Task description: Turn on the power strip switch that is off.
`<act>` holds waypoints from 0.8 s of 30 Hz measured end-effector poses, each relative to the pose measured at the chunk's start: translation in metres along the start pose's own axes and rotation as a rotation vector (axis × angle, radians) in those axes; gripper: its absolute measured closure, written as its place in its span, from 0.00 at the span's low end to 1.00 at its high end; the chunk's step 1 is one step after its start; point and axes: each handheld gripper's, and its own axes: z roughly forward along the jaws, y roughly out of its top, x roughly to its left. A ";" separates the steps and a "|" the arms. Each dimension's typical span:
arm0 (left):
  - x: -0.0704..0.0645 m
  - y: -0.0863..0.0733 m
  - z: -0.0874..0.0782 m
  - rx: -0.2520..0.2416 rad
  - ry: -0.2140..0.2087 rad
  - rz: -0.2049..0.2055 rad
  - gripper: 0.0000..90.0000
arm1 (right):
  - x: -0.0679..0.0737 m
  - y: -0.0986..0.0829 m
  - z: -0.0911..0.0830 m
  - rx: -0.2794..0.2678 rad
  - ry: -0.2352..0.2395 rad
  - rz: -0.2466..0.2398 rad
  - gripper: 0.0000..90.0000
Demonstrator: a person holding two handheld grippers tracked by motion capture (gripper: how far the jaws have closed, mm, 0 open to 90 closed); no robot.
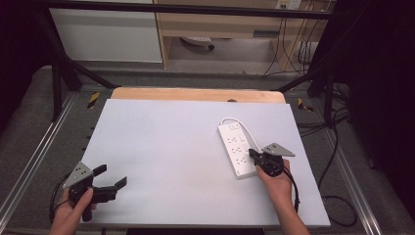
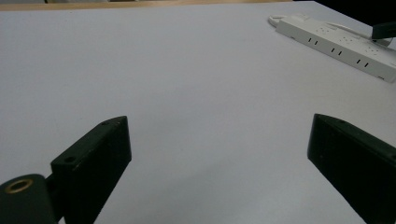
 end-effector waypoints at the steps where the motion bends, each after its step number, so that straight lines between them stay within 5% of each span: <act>1: 0.000 0.000 0.000 0.000 0.000 0.000 0.07 | 0.000 0.000 0.000 0.000 -0.001 0.000 1.00; 24: 0.000 0.000 0.000 0.003 -0.002 0.002 0.07 | 0.000 -0.002 0.003 0.011 -0.002 -0.003 1.00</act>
